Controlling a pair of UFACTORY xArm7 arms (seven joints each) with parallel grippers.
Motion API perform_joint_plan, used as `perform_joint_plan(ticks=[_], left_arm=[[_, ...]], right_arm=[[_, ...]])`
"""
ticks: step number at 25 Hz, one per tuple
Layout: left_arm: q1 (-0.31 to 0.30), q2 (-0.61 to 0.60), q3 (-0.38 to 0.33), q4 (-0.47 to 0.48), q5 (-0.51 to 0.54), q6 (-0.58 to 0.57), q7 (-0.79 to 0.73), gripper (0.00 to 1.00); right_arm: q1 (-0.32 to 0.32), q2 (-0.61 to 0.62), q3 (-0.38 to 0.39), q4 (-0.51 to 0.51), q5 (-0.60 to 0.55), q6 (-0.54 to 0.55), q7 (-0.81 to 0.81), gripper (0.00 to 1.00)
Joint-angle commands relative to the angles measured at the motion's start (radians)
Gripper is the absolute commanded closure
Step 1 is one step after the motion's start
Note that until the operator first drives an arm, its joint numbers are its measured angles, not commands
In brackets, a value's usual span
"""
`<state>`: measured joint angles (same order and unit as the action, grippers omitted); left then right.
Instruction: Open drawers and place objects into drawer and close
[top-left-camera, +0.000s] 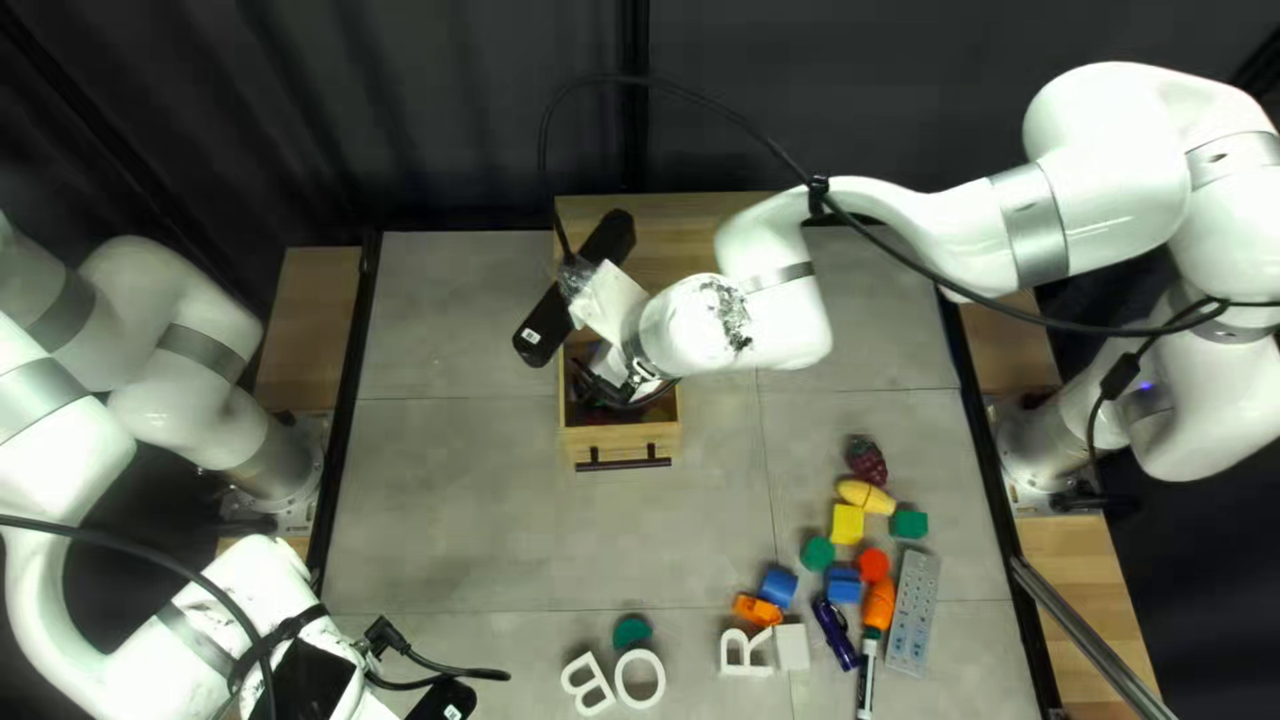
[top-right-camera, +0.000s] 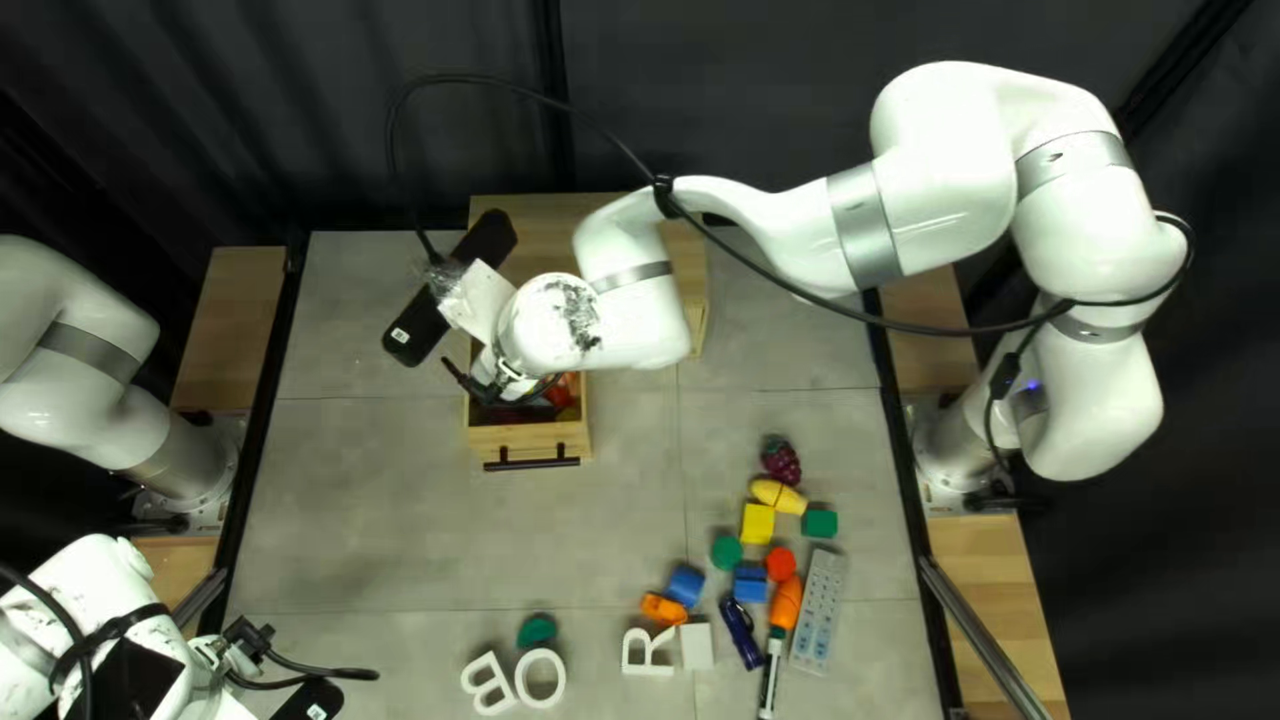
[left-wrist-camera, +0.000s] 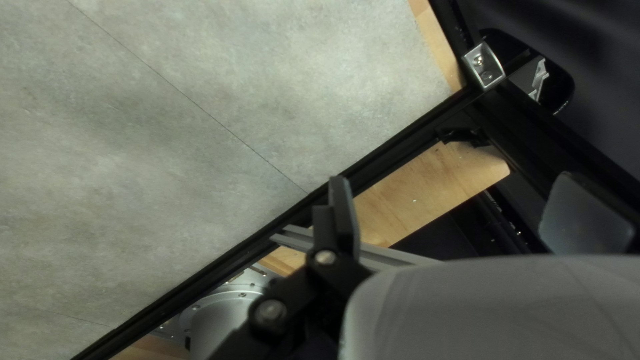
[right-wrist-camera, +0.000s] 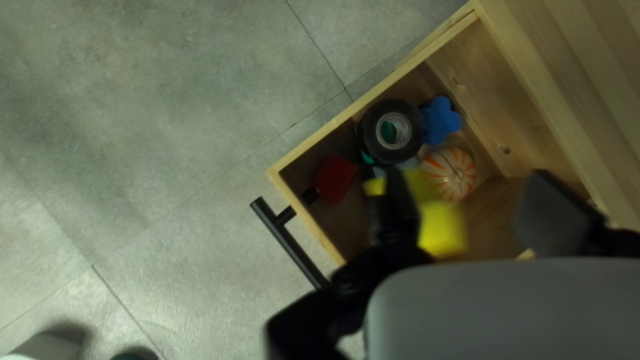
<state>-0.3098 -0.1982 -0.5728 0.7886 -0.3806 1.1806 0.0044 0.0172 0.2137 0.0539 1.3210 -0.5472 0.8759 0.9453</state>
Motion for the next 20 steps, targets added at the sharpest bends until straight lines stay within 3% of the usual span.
perform_joint_plan(ticks=[1, 6, 10, 20], left_arm=[[0.000, 0.000, 0.000, 0.000, 0.000, 0.000, 0.000, 0.00], [0.000, 0.000, 0.000, 0.000, 0.000, 0.000, 0.000, 0.00], [0.000, 0.000, 0.000, 0.000, 0.000, 0.000, 0.000, 0.00], [0.000, 0.000, 0.000, 0.000, 0.000, 0.000, 0.000, 0.00]], right_arm=[[0.045, -0.098, 0.055, -0.084, 0.051, 0.058, -0.058, 0.00], [0.108, -0.250, 0.114, -0.225, 0.190, 0.219, -0.009, 0.00], [0.132, -0.339, 0.143, -0.303, 0.300, 0.354, 0.158, 0.00], [0.084, -0.300, 0.100, -0.465, 0.465, 0.435, 0.419, 0.00]])
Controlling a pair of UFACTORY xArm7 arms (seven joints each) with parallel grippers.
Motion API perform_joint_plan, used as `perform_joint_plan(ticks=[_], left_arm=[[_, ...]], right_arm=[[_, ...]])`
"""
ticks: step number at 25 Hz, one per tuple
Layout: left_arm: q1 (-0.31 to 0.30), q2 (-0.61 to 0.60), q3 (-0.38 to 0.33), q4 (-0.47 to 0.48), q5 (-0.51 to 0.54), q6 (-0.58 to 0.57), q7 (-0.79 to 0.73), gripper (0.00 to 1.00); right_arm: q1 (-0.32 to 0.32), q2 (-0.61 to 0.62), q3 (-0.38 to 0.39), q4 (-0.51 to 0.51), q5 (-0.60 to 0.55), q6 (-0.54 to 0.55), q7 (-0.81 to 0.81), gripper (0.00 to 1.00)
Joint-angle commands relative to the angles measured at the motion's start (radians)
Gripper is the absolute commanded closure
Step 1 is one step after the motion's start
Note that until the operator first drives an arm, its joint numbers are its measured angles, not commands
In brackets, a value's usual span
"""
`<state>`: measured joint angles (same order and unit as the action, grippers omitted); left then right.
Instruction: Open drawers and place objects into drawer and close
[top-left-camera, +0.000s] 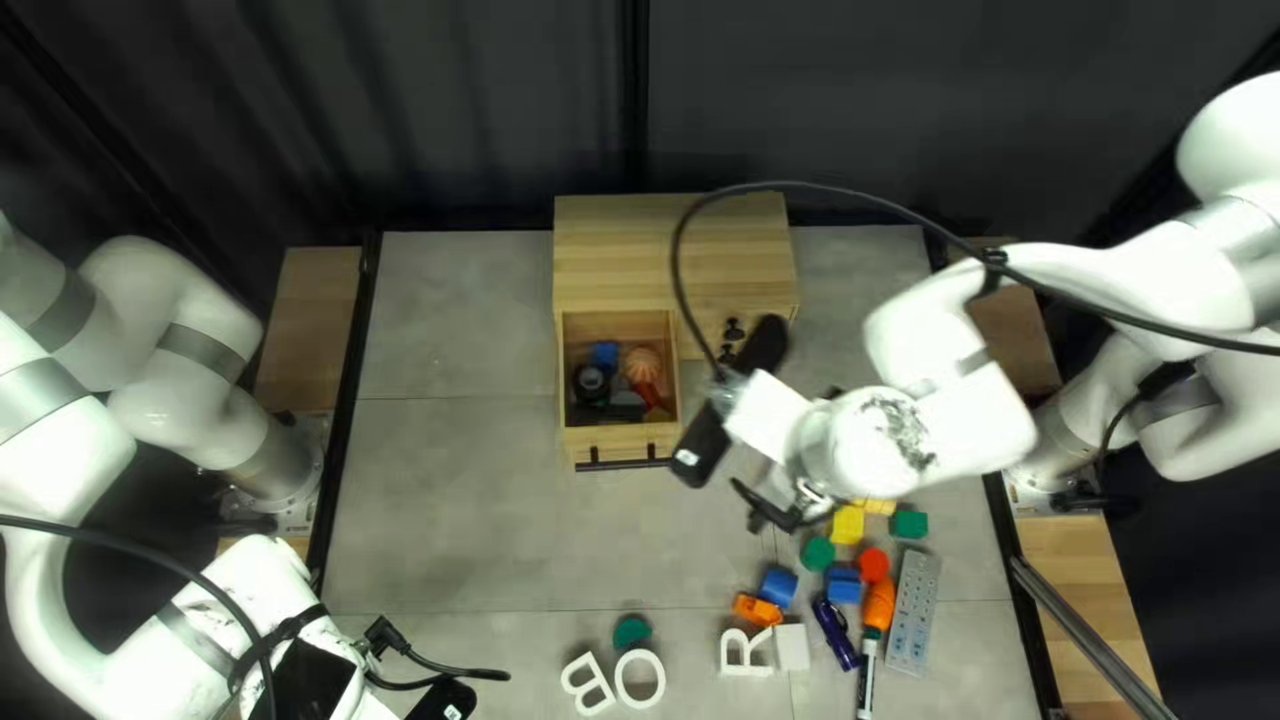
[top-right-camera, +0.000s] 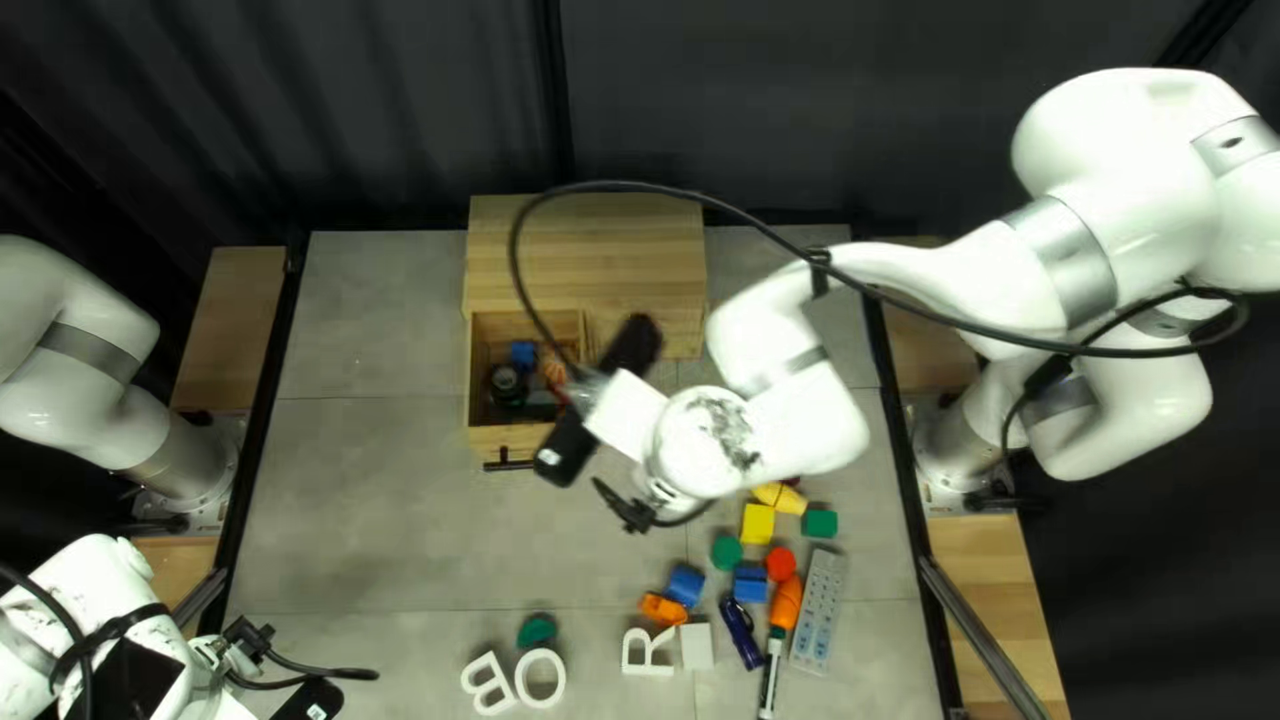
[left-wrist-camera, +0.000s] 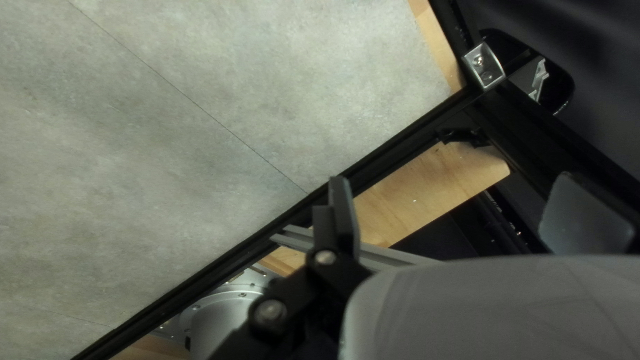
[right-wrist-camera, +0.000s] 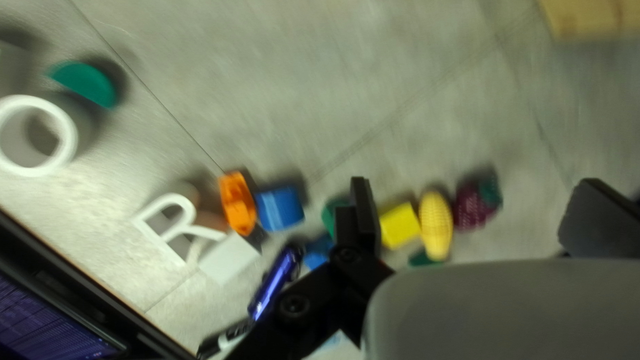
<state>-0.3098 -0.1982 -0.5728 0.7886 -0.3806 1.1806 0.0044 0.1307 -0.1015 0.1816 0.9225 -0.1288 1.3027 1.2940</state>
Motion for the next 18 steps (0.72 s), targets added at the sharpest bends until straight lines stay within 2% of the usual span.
perform_joint_plan(ticks=[1, 8, 18], left_arm=[[0.000, 0.000, 0.000, 0.000, 0.000, 0.000, 0.000, 0.00], [0.000, 0.000, 0.000, 0.000, 0.000, 0.000, 0.000, 0.00], [0.000, 0.000, 0.000, 0.000, 0.000, 0.000, 0.000, 0.00]], right_arm=[[-0.034, 0.011, -0.033, -0.087, 0.052, -0.004, 0.080, 0.00], [-0.061, -0.020, -0.056, -0.216, 0.060, -0.096, 0.168, 0.00], [-0.039, -0.087, -0.012, -0.360, -0.036, -0.248, 0.272, 0.00]])
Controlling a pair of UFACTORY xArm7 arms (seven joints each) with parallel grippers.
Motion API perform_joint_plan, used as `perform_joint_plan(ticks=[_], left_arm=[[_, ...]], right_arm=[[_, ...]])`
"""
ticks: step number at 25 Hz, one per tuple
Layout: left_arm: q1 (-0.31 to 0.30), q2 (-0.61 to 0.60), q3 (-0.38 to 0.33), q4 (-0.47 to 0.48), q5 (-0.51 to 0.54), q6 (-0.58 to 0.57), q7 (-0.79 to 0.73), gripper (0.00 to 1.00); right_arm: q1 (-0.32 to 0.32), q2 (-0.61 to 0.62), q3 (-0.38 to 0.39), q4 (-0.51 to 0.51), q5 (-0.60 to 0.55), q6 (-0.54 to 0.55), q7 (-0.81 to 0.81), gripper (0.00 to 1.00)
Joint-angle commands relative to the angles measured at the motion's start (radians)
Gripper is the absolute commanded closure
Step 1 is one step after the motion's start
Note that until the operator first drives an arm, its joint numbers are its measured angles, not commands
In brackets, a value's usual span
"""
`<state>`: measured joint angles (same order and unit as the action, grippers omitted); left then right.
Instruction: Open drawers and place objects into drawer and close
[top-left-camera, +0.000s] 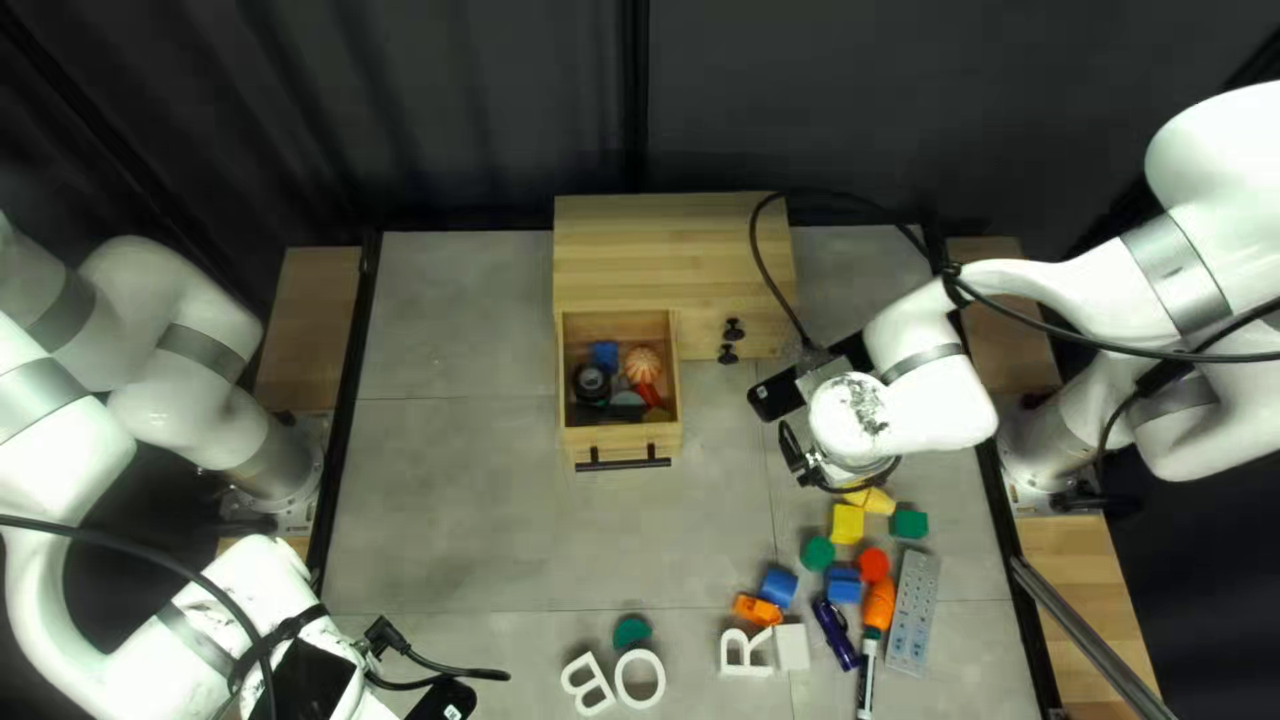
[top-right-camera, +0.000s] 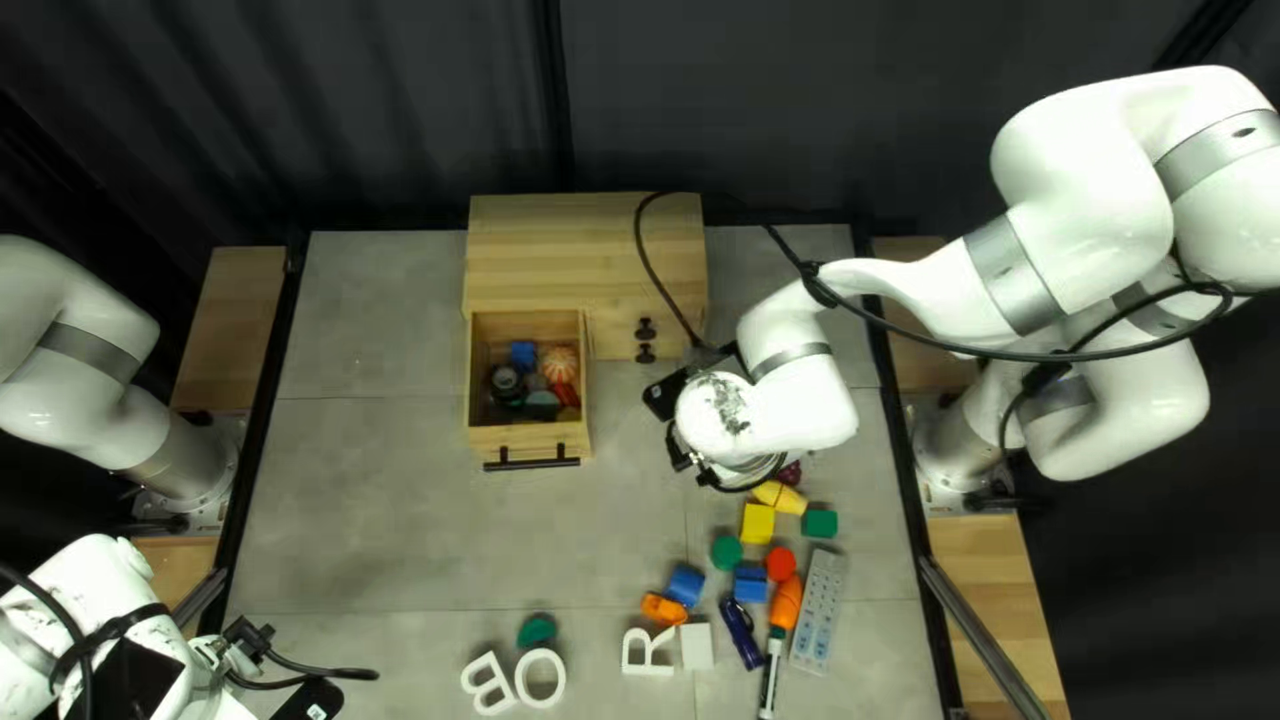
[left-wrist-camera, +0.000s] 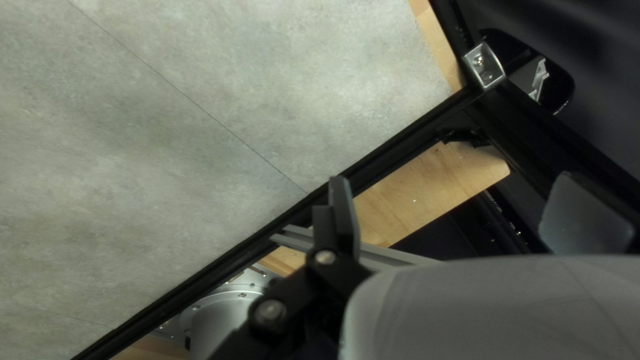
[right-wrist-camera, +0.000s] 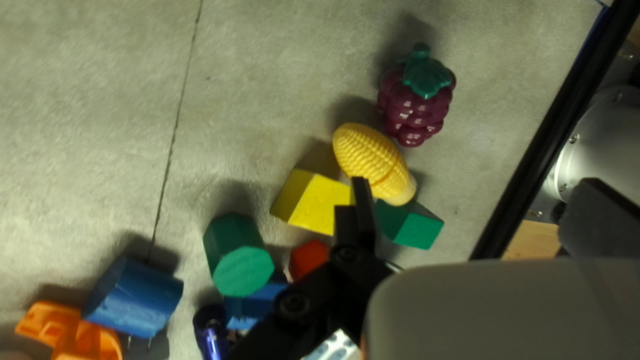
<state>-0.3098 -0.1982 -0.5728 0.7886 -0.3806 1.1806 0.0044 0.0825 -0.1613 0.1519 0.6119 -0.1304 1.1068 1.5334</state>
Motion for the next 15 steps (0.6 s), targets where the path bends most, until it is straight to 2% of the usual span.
perform_joint_plan(ticks=[1, 5, 15], left_arm=[[0.000, 0.000, 0.000, 0.000, 0.000, 0.000, 0.000, 0.00], [0.000, 0.000, 0.000, 0.000, 0.000, 0.000, 0.000, 0.00], [0.000, 0.000, 0.000, 0.000, 0.000, 0.000, 0.000, 0.00]], right_arm=[[0.012, -0.037, 0.024, -0.066, -0.048, -0.071, 0.044, 0.00], [0.014, -0.055, 0.032, -0.100, -0.069, -0.109, 0.063, 0.00], [-0.003, -0.030, 0.027, -0.112, -0.106, -0.159, 0.092, 0.00]])
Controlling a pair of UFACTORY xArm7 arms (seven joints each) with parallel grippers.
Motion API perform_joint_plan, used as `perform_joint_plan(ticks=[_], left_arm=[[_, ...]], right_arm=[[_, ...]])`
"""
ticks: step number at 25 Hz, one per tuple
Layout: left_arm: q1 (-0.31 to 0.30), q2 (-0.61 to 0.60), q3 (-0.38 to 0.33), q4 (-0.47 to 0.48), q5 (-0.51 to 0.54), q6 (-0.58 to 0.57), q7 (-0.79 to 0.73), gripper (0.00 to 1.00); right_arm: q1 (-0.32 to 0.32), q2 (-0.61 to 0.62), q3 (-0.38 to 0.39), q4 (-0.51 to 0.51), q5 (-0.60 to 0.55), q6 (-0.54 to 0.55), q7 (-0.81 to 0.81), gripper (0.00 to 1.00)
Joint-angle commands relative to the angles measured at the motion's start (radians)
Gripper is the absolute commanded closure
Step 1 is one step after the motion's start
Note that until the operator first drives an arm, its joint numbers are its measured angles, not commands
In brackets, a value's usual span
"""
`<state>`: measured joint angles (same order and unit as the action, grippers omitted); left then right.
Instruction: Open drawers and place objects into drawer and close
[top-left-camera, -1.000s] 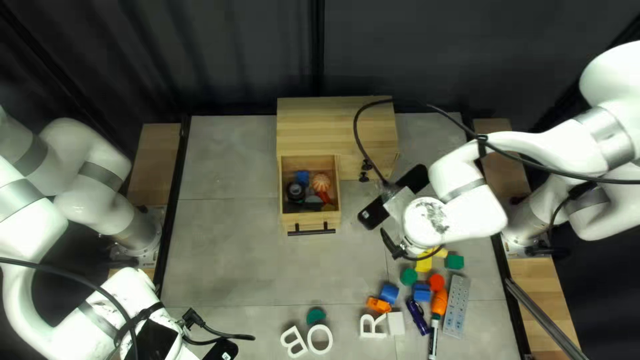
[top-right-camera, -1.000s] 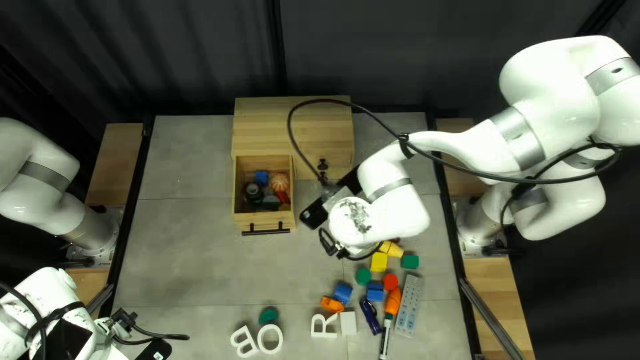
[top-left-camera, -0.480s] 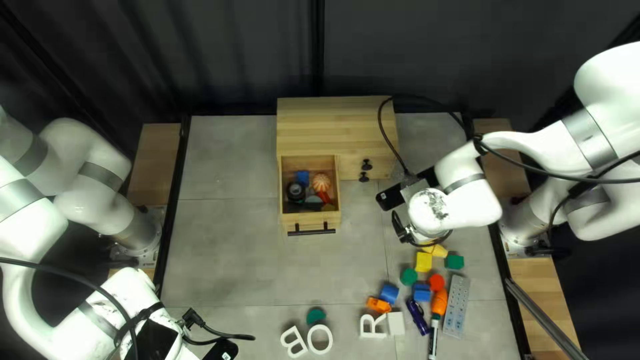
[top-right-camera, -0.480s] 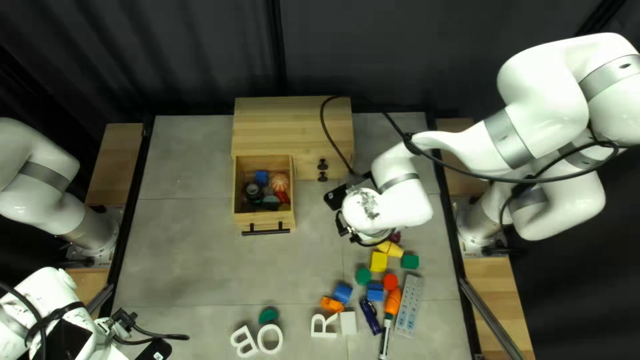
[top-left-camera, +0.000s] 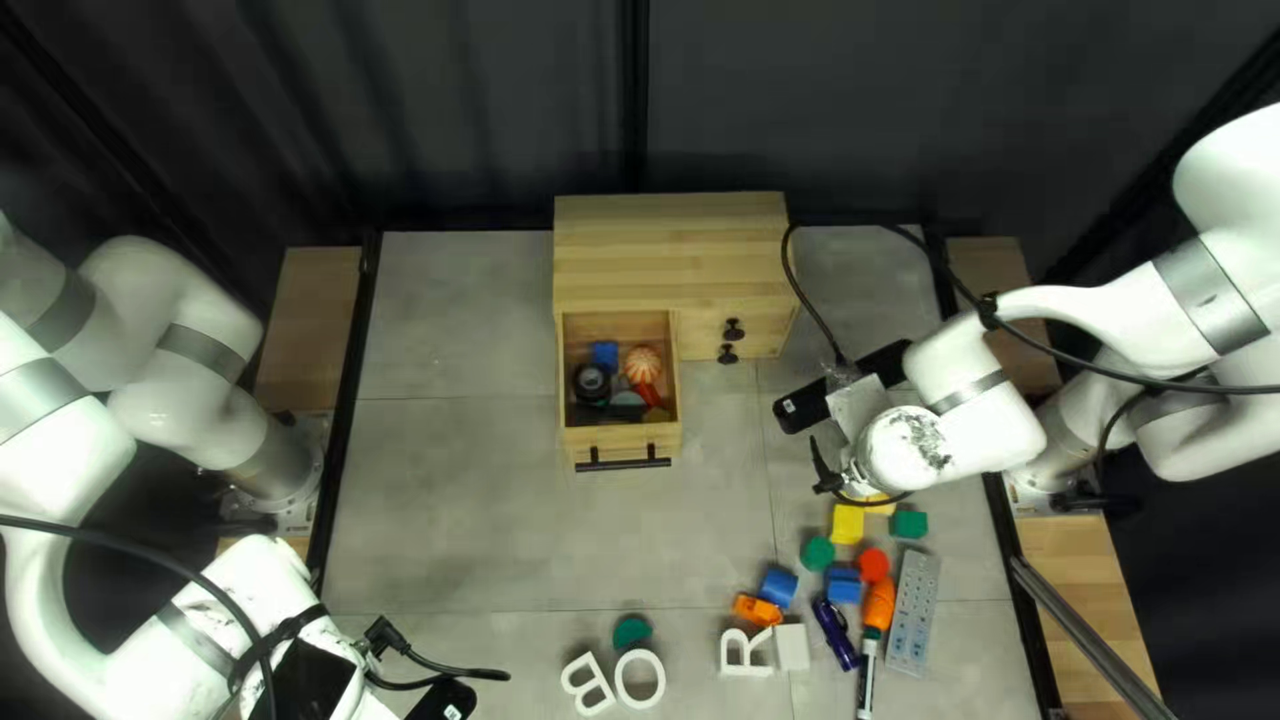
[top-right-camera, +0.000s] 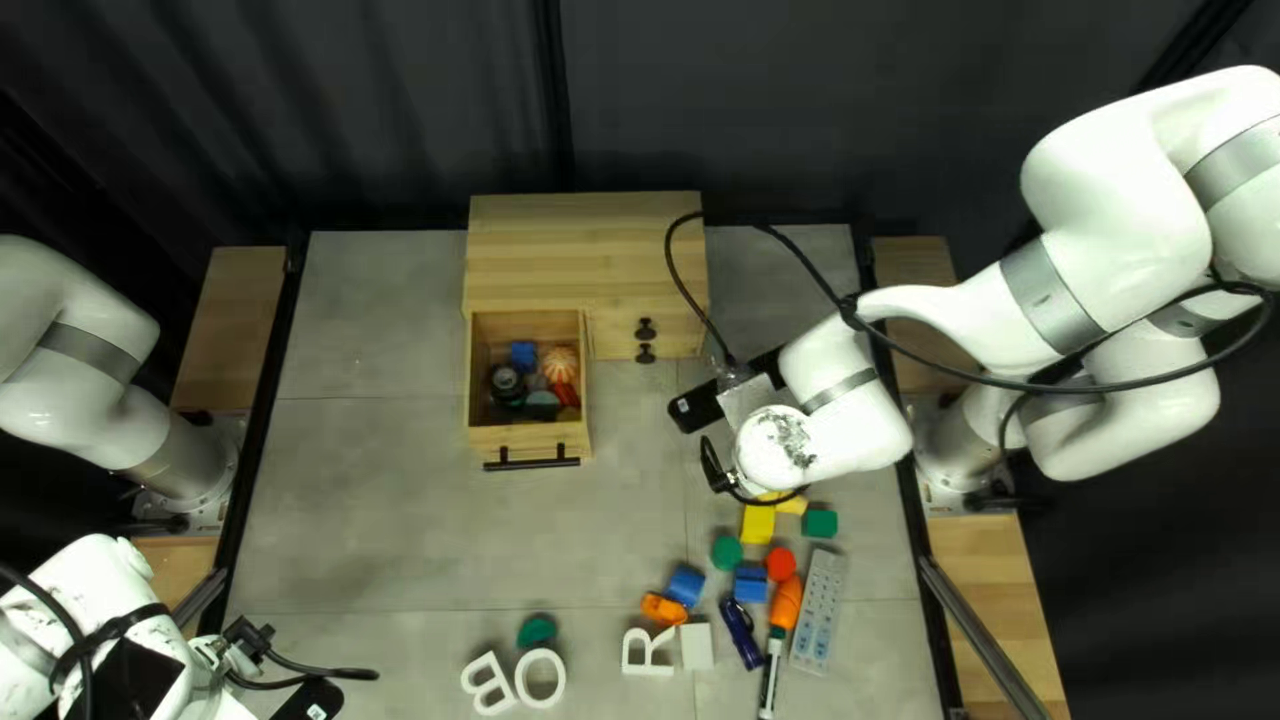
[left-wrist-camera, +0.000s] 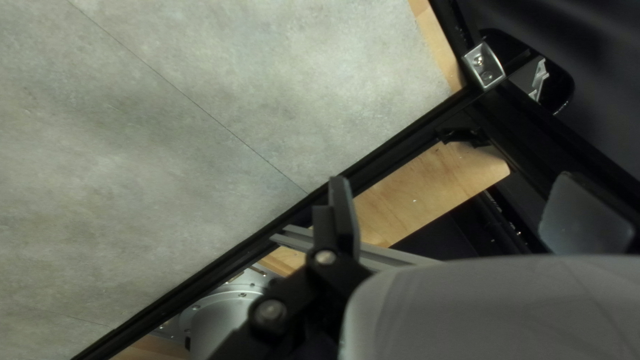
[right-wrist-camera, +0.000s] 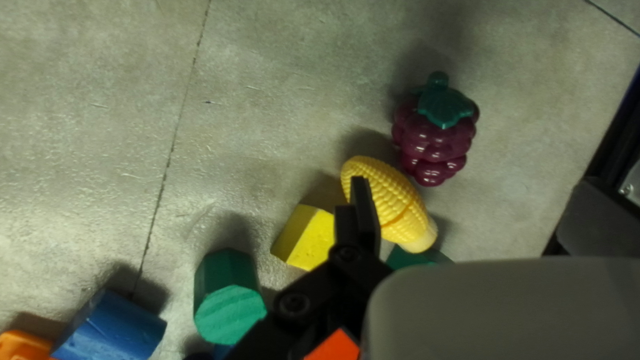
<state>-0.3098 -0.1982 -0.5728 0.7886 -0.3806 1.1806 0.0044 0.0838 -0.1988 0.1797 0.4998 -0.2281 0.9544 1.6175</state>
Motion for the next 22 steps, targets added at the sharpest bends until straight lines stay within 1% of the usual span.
perform_joint_plan(ticks=[1, 7, 22], left_arm=[[0.000, 0.000, 0.000, 0.000, 0.000, 0.000, 0.000, 0.00], [0.000, 0.000, 0.000, 0.000, 0.000, 0.000, 0.000, 0.00], [0.000, 0.000, 0.000, 0.000, 0.000, 0.000, 0.000, 0.00]], right_arm=[[-0.005, 0.006, 0.000, -0.002, -0.011, -0.006, 0.011, 0.00], [-0.001, -0.005, 0.002, -0.029, 0.005, -0.018, 0.032, 0.00], [-0.003, 0.002, 0.003, -0.019, -0.001, -0.022, 0.031, 0.00]])
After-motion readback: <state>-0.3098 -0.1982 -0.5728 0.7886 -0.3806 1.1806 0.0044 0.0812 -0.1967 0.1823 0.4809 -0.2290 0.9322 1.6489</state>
